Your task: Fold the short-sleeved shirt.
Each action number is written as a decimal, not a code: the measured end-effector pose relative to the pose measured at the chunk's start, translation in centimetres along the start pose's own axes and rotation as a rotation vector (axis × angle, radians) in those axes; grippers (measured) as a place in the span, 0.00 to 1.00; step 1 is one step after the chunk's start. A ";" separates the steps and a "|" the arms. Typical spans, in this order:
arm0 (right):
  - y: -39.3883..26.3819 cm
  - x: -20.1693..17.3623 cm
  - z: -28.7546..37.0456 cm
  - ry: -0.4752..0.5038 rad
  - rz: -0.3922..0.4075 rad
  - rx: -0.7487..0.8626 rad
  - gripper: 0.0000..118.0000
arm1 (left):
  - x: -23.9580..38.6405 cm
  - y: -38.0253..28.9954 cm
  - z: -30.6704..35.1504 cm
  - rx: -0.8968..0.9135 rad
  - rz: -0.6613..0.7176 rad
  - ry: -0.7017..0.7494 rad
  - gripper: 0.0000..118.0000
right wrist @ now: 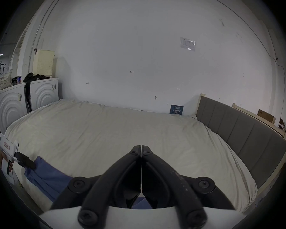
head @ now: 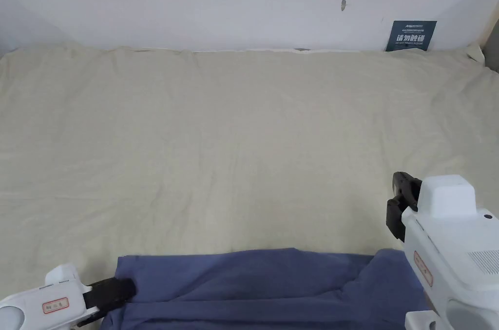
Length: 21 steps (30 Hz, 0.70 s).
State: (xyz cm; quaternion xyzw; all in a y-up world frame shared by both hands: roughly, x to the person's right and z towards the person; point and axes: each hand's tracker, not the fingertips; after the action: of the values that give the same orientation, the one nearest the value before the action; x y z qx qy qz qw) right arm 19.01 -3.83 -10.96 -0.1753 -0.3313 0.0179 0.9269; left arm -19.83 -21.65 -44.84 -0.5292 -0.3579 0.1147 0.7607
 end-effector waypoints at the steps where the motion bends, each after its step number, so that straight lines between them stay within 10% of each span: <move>1: 0.0 0.1 0.0 0.001 -0.002 -0.001 0.02 | 0.0 -0.2 0.0 0.011 -0.002 -0.014 0.31; 5: 0.0 0.4 0.1 -0.001 -0.009 0.000 0.02 | 0.2 -0.1 -0.2 0.012 0.014 0.016 0.07; 21: 0.5 2.8 2.1 0.009 -0.058 0.051 0.02 | 2.6 2.3 8.0 0.204 -0.090 0.116 0.05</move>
State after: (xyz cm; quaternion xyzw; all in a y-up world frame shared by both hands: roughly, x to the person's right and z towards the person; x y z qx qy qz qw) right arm 19.91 -2.28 -7.96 -0.1419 -0.3315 -0.0012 0.9327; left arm -22.78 -13.50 -44.30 -0.4380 -0.3233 0.0856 0.8344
